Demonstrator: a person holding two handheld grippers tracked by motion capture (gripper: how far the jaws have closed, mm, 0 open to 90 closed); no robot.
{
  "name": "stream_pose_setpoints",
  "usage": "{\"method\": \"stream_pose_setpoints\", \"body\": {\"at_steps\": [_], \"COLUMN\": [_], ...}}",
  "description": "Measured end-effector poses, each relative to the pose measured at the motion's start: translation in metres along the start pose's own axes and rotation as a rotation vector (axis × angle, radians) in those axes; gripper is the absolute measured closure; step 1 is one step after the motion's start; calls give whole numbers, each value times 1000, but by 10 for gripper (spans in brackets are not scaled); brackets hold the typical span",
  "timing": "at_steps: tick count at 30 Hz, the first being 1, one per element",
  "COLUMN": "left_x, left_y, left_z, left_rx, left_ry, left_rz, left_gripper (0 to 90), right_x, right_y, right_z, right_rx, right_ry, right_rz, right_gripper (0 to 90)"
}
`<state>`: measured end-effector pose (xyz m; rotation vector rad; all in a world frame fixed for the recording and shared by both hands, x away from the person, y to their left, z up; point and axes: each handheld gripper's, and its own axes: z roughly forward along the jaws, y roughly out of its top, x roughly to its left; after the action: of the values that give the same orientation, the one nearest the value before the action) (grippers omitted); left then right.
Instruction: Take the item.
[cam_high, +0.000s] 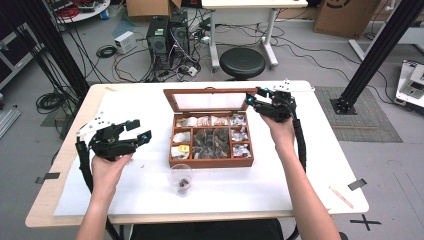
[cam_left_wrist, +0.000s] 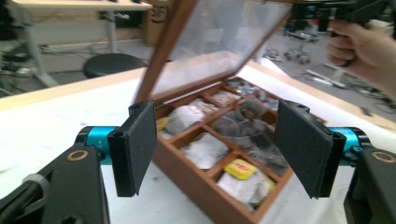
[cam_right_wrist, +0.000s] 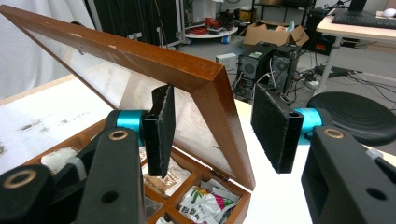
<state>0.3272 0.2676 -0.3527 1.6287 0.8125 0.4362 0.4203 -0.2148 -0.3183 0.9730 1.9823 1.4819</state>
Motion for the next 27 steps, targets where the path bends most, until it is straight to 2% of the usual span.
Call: {"method": "stream_pose_setpoints", "body": {"at_steps": [9,27], "left_x": [10,14], "left_y": [-7,-13], "left_z": [-6,-6], "left_rx": [-10,-8], "left_ry": [51,64], "left_rz": [2,-12], "left_gripper": [300,300], "right_x": [0,0], "right_y": [0,0], "right_z": [0,0], "right_rx": [1,2], "right_ry": [1,2], "right_rz": [-1,-3], "right_gripper": [509,508]}}
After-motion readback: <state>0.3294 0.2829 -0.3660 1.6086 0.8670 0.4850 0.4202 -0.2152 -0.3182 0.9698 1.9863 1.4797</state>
